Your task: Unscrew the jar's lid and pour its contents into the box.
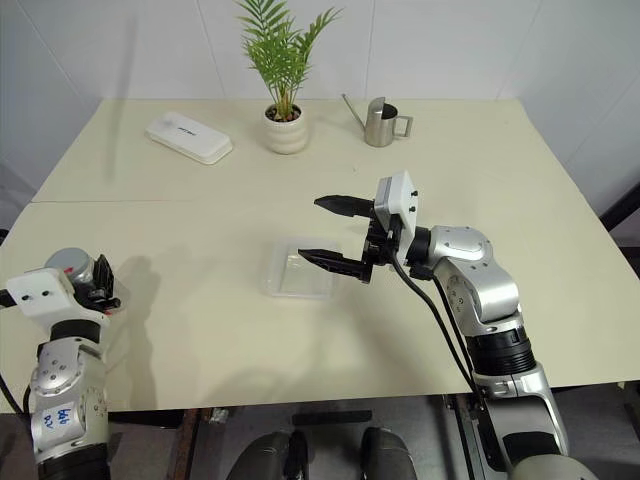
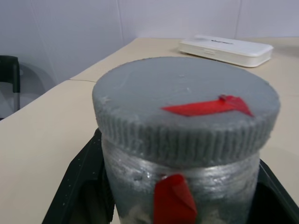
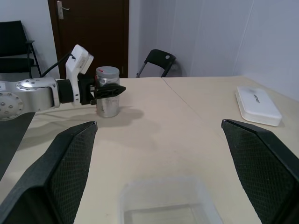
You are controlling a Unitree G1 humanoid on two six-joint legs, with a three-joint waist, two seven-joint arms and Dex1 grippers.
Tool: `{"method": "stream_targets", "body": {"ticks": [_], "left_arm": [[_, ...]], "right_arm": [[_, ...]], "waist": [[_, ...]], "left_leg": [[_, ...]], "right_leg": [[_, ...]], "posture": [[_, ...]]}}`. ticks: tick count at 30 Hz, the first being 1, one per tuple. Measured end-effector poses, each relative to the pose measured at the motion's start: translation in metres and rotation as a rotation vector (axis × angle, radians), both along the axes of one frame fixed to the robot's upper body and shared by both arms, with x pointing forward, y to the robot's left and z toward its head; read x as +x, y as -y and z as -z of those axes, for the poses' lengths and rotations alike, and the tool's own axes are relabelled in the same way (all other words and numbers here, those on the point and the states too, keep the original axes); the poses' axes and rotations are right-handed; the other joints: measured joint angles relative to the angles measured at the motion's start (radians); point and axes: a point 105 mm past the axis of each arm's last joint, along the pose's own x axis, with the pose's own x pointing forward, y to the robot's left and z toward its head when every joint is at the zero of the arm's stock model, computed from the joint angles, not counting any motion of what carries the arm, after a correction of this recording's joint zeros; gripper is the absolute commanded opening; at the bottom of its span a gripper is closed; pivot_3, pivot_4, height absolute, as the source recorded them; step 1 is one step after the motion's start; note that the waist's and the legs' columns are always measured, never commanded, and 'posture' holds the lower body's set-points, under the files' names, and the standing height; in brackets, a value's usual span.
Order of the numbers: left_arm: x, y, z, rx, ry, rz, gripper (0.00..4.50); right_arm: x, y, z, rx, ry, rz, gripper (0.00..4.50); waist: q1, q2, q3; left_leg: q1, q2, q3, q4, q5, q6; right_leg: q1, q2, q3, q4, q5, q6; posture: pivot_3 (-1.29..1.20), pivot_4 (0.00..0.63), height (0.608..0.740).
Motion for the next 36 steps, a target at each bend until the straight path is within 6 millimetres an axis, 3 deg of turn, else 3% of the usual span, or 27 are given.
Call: {"method": "stream_targets", "body": {"ticks": [4,8,10,14,20,26,36], "left_arm": [[0.005,0.021,-0.017,0.058,0.009,0.188,2.24],[0.020,0.081,-0.065,0.204,0.059,0.587,2.24],[0.020,0.108,-0.078,0.260,0.053,0.774,2.24],[0.018,0.138,-0.075,0.298,-0.019,1.002,2.24],[0.026,0.158,-0.072,0.280,-0.061,1.143,2.24],[0.022,0.183,-0.069,0.270,-0.076,1.304,2.24],[0.024,0.191,-0.069,0.265,-0.081,1.367,2.24]], "right_arm": [[0.003,0.000,0.000,0.008,-0.035,0.018,4.50],[0.009,-0.012,-0.018,-0.002,-0.047,0.038,4.50],[0.008,-0.023,-0.028,-0.005,-0.051,0.029,4.50],[0.004,-0.041,-0.039,-0.001,-0.085,-0.003,4.50],[0.000,-0.062,-0.045,-0.011,-0.112,-0.030,4.50],[-0.008,-0.082,-0.031,-0.081,-0.124,-0.066,4.50],[-0.008,-0.088,-0.025,-0.120,-0.103,-0.044,4.50]], "waist": [[0.003,0.000,0.000],[-0.001,0.000,0.000],[-0.005,0.000,0.000],[-0.025,0.001,0.000],[-0.024,0.001,0.000],[-0.024,0.001,0.000],[-0.024,0.001,0.000]], "left_leg": [[0.000,0.000,-0.001,0.001,-0.002,-0.005],[0.000,0.000,-0.001,0.001,-0.001,-0.006],[0.000,0.000,-0.001,0.000,0.000,-0.007],[0.000,0.001,0.000,-0.002,0.002,-0.003],[0.000,0.002,0.001,-0.001,0.002,-0.002],[0.000,0.001,0.002,-0.001,0.002,-0.001],[0.000,0.002,0.003,0.000,0.003,-0.002]], "right_leg": [[0.000,0.000,0.001,0.000,0.000,0.000],[0.000,-0.001,0.003,0.001,0.001,-0.002],[-0.001,0.000,0.003,0.001,0.001,-0.002],[-0.003,0.002,0.001,0.005,0.000,-0.004],[-0.004,0.010,-0.002,0.005,0.000,-0.004],[-0.004,0.010,-0.001,0.005,0.000,-0.003],[-0.004,0.010,0.001,0.005,0.000,-0.003]], "posture": [[0.00,0.150,0.740],[0.00,0.150,0.740],[0.00,0.150,0.740],[0.00,0.150,0.740],[0.00,0.150,0.740],[0.00,0.150,0.740],[0.00,0.150,0.740]]}}
